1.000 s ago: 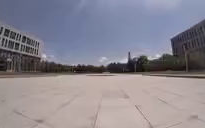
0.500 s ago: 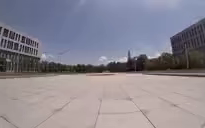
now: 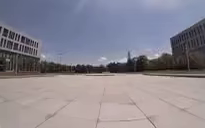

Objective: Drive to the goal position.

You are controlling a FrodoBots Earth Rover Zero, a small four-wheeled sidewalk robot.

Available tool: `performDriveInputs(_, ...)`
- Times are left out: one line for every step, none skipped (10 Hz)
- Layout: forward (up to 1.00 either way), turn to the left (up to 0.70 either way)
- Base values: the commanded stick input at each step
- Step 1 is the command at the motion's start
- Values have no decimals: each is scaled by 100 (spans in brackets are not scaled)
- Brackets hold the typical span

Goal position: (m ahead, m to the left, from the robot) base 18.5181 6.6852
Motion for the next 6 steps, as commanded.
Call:
performDriveInputs(50,18)
performDriveInputs(50,3)
performDriveInputs(50,1)
performDriveInputs(50,1)
performDriveInputs(50,1)
performDriveInputs(50,1)
